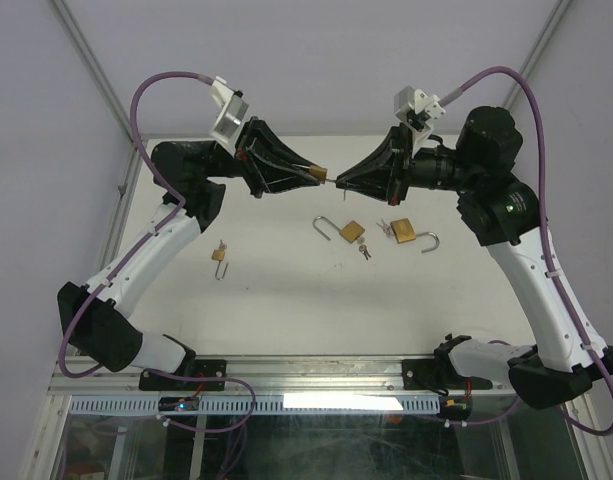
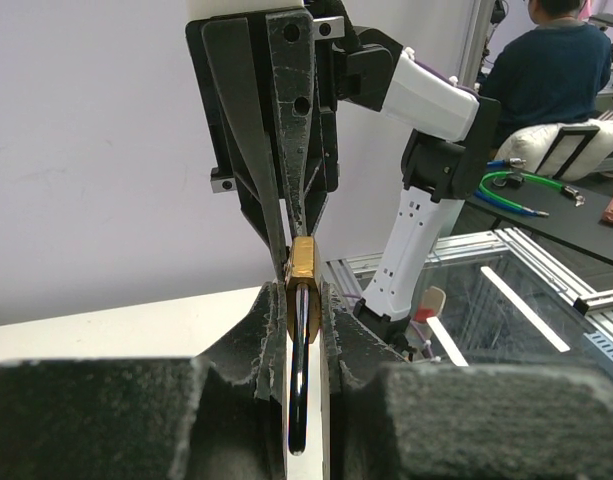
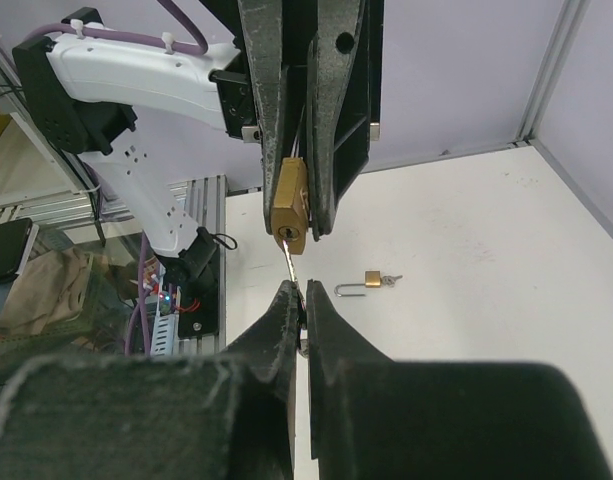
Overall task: Unlock with the key
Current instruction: Unlock the lock.
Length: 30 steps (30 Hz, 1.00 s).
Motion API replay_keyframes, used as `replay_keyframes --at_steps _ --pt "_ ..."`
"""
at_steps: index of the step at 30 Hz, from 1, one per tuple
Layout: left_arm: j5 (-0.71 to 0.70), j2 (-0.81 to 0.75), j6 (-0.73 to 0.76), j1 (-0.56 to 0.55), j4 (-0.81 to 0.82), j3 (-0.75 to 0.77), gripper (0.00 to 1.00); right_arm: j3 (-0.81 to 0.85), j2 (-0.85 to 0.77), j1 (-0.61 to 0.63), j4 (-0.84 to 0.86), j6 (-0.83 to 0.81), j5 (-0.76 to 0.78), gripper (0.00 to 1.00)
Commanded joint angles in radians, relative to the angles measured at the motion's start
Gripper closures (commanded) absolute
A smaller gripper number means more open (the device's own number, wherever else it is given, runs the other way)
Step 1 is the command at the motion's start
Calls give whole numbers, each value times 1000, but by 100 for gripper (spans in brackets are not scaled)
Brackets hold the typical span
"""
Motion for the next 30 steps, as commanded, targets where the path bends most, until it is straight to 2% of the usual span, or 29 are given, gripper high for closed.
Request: replay_keyframes --at_steps 1,22,30 --pt "-28 1 -19 -10 23 51 100 22 2 5 10 -27 12 100" --pt "-28 6 -33 -10 6 48 100 103 34 5 -78 -70 74 100" --pt "-40 6 -22 -10 -55 43 100 104 31 4 -61 -41 76 100"
